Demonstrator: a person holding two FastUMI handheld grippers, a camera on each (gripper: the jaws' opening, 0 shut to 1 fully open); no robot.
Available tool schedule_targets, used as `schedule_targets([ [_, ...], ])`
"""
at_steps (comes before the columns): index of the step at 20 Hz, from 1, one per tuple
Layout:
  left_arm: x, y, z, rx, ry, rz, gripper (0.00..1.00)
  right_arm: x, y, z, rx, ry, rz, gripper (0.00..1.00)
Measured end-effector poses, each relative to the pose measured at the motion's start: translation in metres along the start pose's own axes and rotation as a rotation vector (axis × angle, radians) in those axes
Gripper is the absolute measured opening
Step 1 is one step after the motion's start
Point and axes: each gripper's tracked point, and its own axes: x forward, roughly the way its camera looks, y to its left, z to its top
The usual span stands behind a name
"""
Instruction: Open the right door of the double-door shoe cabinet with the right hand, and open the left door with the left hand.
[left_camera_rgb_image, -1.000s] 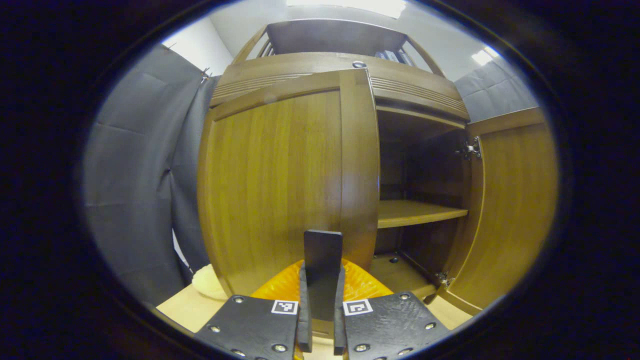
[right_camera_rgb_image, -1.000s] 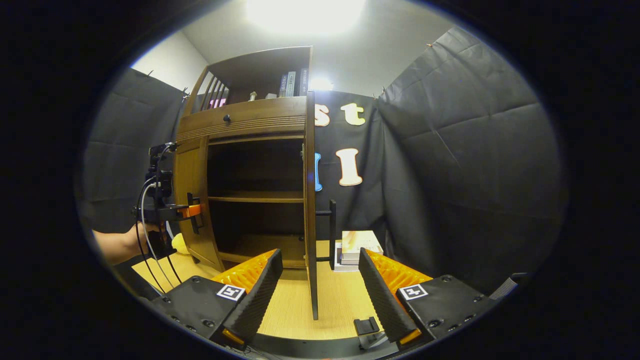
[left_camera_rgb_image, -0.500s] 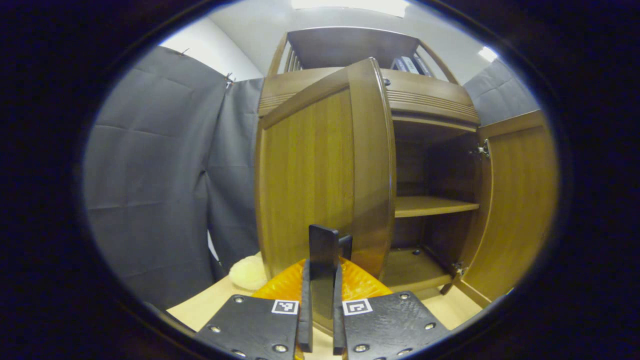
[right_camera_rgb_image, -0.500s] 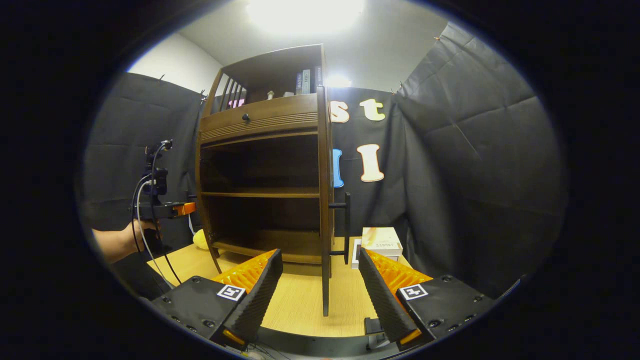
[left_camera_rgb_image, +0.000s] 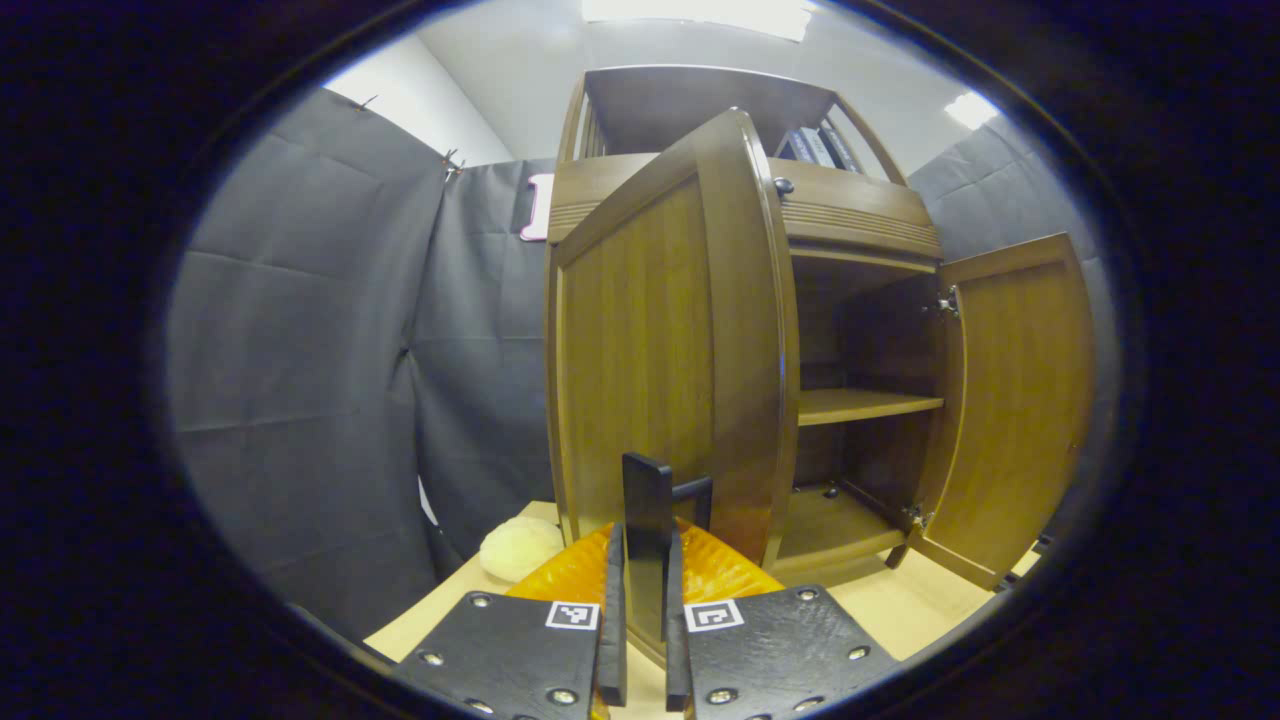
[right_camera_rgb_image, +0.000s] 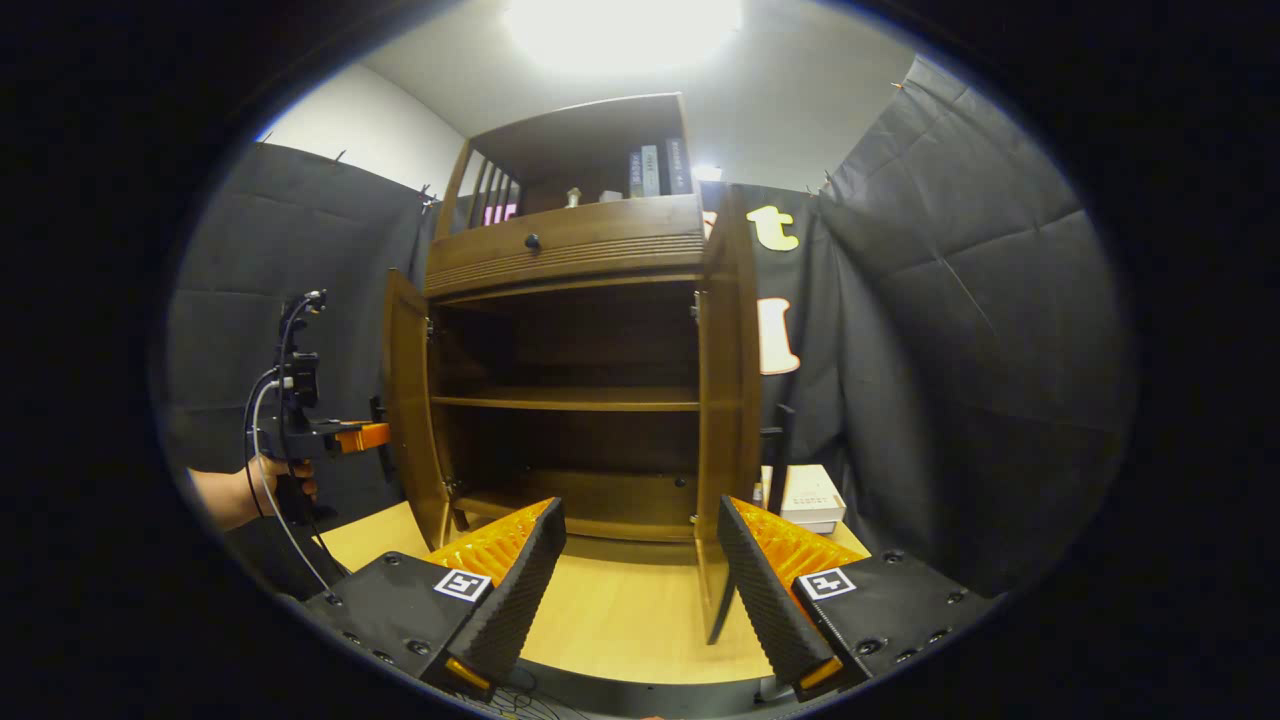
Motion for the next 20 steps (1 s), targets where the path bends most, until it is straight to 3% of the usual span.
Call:
schedule_targets([
  [1, -0.002, -0.001, 0.000, -0.001, 0.002, -0.009, 0.15, 0.001, 0.007, -0.001, -0.012, 0.005, -0.005, 0.96],
  [4, -0.002, -0.003, 0.001, 0.002, 0.004, -0.038, 0.18, 0.000, 0.030, 0.000, -0.016, 0.000, 0.005, 0.93],
  [5, -0.002, -0.003, 0.001, 0.003, 0.005, -0.040, 0.18, 0.002, 0.036, -0.001, -0.019, 0.006, 0.006, 0.96],
  [10, 0.000, -0.003, -0.008, -0.002, 0.049, -0.019, 0.15, 0.006, 0.065, 0.001, -0.022, 0.008, 0.018, 0.94],
  [20, -0.008, -0.001, 0.002, -0.021, -0.012, -0.012, 0.13, 0.019, 0.112, 0.006, -0.026, 0.009, 0.053, 0.96],
])
